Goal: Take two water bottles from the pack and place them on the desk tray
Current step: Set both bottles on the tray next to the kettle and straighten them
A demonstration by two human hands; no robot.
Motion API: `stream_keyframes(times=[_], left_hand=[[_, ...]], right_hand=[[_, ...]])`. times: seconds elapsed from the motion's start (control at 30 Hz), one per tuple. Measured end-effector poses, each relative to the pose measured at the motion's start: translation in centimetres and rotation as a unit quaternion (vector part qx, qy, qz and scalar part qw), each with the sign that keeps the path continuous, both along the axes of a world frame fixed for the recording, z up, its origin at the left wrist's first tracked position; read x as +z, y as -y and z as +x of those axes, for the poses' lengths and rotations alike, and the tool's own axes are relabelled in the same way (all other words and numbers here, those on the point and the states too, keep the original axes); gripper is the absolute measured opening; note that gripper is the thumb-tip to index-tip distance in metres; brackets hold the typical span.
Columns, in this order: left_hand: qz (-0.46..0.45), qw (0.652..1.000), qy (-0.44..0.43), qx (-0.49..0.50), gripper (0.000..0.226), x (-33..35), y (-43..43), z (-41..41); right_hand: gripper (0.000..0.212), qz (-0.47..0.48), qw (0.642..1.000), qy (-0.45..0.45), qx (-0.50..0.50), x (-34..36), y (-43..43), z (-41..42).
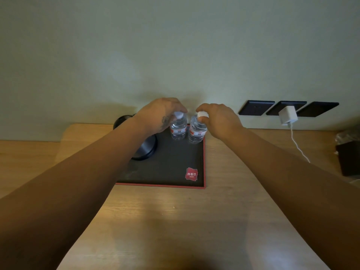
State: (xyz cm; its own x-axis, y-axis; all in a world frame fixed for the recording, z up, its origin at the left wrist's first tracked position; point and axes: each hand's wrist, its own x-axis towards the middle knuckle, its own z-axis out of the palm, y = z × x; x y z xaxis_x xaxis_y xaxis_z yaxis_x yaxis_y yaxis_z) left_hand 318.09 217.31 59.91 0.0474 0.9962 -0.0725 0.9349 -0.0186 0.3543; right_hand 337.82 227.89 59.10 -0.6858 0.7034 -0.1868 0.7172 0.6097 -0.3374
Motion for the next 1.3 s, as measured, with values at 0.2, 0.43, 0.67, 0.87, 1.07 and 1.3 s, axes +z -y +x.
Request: stream_keyframes(times=[0.2, 0.43, 0.67, 0.87, 1.07, 1.3], left_hand=[[-0.008, 0.997, -0.029, 0.066, 0.032, 0.0, 0.3, -0.2], [-0.048, 0.988, -0.038, 0.143, 0.037, 0.1, -0.5, 1.0], [-0.061, 0.978, 0.016, 0.201, 0.037, -0.2, -0.4, 1.0], [-0.043, 0.965, 0.075, 0.249, 0.034, -1.3, -0.2, 1.0], [-0.025, 0.963, 0.091, 0.254, 0.034, -2.4, -0.2, 0.9], [-0.017, 0.958, 0.105, 0.267, 0.034, -3.0, -0.6, 0.5]], right_hand=[[0.035, 0.006, 1.000, 0.001, 0.000, -0.3, 0.0, 0.1], [0.035, 0.003, 1.000, 0.005, -0.007, -0.4, 0.1, -0.1], [0.029, 0.047, 0.998, 0.036, 0.016, -0.7, -0.1, 0.1], [0.030, 0.073, 0.993, 0.057, 0.078, -0.4, 0.3, -0.2], [0.058, 0.033, 0.985, 0.053, 0.163, 0.5, -0.9, 1.0], [0.047, -0.046, 0.992, -0.002, 0.117, 0.1, -0.9, 0.6]])
